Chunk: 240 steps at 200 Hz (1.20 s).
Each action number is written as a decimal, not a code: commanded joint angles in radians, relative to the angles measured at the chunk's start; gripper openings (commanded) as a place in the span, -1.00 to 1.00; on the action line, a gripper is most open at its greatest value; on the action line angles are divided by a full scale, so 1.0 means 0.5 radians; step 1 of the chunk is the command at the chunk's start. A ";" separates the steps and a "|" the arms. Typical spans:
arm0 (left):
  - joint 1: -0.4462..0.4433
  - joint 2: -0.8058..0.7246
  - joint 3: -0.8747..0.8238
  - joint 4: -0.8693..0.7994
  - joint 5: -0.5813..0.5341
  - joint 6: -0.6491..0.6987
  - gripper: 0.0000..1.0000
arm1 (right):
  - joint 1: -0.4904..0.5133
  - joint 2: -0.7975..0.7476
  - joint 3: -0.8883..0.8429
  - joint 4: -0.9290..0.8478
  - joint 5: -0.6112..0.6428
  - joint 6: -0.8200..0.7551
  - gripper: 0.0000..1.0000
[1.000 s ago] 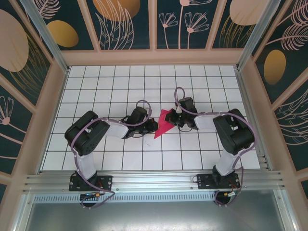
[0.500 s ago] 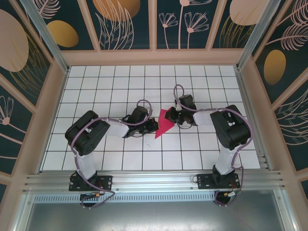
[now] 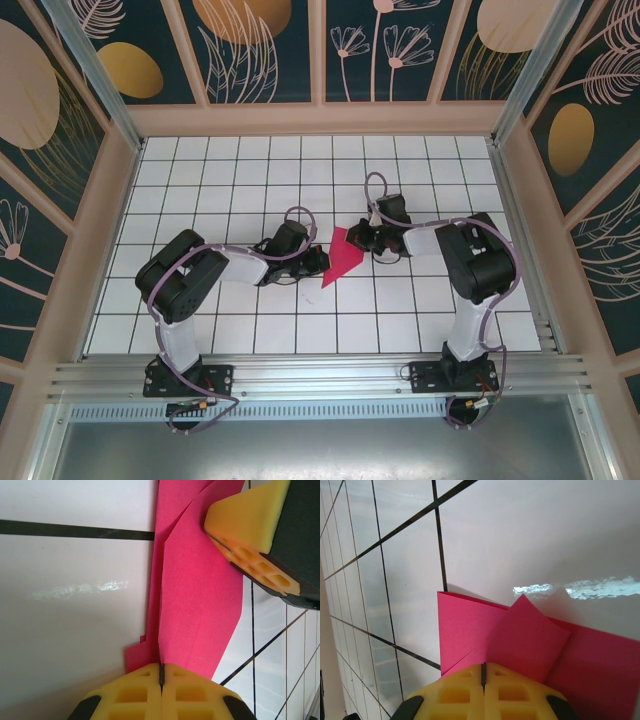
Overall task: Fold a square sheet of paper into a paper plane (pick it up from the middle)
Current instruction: Fourth fold the wing at the center of the table.
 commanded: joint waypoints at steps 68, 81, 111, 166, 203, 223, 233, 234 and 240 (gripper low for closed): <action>-0.017 0.210 -0.097 -0.281 -0.231 0.070 -1.00 | -0.162 0.129 0.131 -0.119 -0.041 -0.131 -1.00; -0.017 0.210 -0.095 -0.279 -0.228 0.068 -1.00 | -0.177 0.159 0.123 -0.109 -0.012 -0.122 -1.00; -0.018 0.201 -0.098 -0.288 -0.234 0.071 -1.00 | -0.205 0.235 0.149 -0.123 0.020 -0.096 -1.00; -0.019 0.195 -0.103 -0.292 -0.242 0.069 -1.00 | -0.291 0.213 0.268 -0.231 -0.029 -0.103 -1.00; -0.018 0.186 -0.105 -0.280 -0.252 0.054 -1.00 | -0.311 0.259 0.425 -0.438 0.024 -0.185 -1.00; -0.017 0.172 -0.096 -0.281 -0.260 0.051 -1.00 | -0.319 0.235 0.466 -0.500 0.035 -0.211 -1.00; -0.017 0.165 -0.092 -0.281 -0.261 0.052 -1.00 | -0.315 0.182 0.466 -0.507 0.024 -0.227 -0.99; -0.017 0.165 -0.092 -0.281 -0.261 0.052 -1.00 | -0.316 0.175 0.464 -0.503 0.022 -0.228 -0.99; -0.019 0.163 -0.088 -0.283 -0.260 0.050 -1.00 | -0.314 0.127 0.449 -0.492 0.011 -0.229 -0.98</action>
